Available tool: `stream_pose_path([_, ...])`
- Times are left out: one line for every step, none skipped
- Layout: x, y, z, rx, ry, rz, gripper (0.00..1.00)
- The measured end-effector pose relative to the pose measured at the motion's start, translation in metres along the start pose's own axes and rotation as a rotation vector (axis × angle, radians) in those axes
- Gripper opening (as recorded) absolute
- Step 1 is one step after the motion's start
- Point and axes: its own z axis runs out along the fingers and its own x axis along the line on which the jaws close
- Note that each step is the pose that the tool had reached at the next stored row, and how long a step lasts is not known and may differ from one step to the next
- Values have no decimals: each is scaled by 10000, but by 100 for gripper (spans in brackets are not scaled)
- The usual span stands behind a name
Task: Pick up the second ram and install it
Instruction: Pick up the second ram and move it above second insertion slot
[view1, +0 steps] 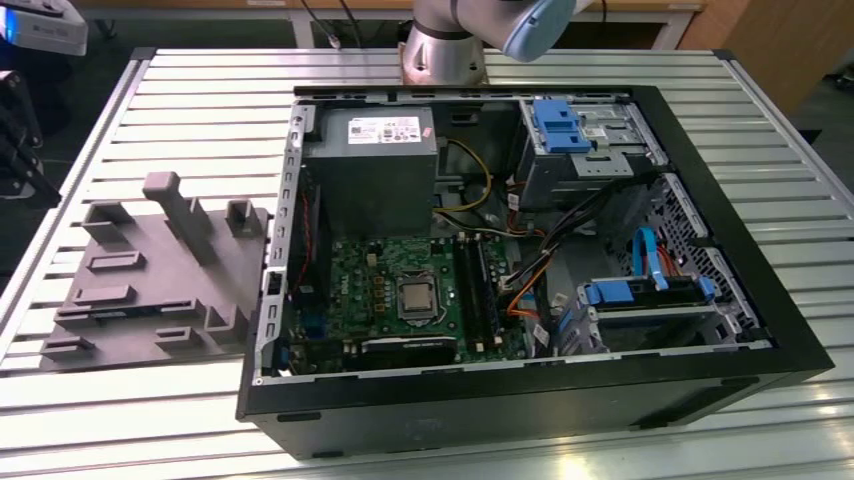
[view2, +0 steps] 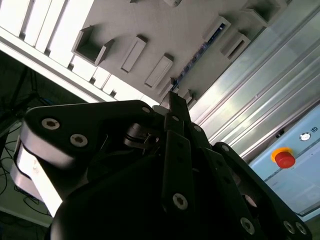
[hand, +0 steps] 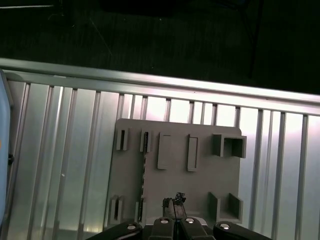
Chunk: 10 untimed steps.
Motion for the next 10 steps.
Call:
stream_pose_path([0, 0, 2, 0, 0, 0, 11])
stream_pose_path([0, 0, 5, 1, 0, 0, 11])
stream_pose_path([0, 0, 6, 0, 0, 0, 11])
stream_pose_path([0, 0, 7, 0, 0, 0, 11])
stream_pose_path([0, 0, 9, 0, 0, 0, 11])
stream_pose_path([0, 0, 10, 0, 0, 0, 11])
stream_pose_path([0, -1, 13, 1, -1, 0, 11])
stream_pose_path([1, -1, 15, 1, 0, 0, 11])
stream_pose_path([1, -1, 17, 2, -1, 0, 11])
stream_pose_path([1, -1, 19, 1, -1, 0, 11])
